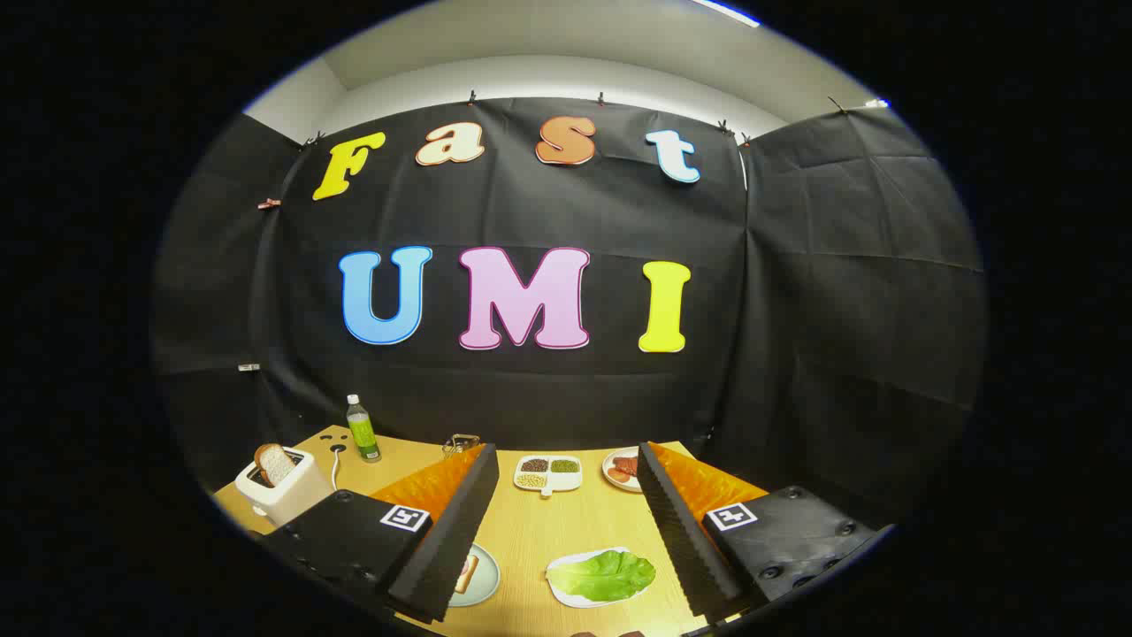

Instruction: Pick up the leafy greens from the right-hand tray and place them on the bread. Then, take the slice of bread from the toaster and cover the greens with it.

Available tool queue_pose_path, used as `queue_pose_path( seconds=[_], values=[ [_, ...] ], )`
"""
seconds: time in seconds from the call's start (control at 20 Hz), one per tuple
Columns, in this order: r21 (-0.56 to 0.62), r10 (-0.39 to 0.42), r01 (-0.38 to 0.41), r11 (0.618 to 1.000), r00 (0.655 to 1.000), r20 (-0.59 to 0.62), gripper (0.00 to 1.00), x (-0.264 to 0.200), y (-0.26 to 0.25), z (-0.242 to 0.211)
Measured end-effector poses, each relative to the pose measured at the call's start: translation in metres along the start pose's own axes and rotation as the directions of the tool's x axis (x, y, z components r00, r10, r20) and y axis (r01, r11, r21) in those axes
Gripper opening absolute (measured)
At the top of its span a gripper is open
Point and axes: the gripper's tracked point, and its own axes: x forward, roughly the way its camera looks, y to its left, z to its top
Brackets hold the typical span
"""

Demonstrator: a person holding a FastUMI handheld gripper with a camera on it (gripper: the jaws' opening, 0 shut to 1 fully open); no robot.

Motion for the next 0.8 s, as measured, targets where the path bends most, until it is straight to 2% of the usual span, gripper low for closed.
queue_pose_path(
  seconds=[0.8],
  values=[
    [0.022, 0.032, -0.031, 0.999, 0.998, -0.046, 0.98, 0.001, -0.008, -0.016]
  ],
)
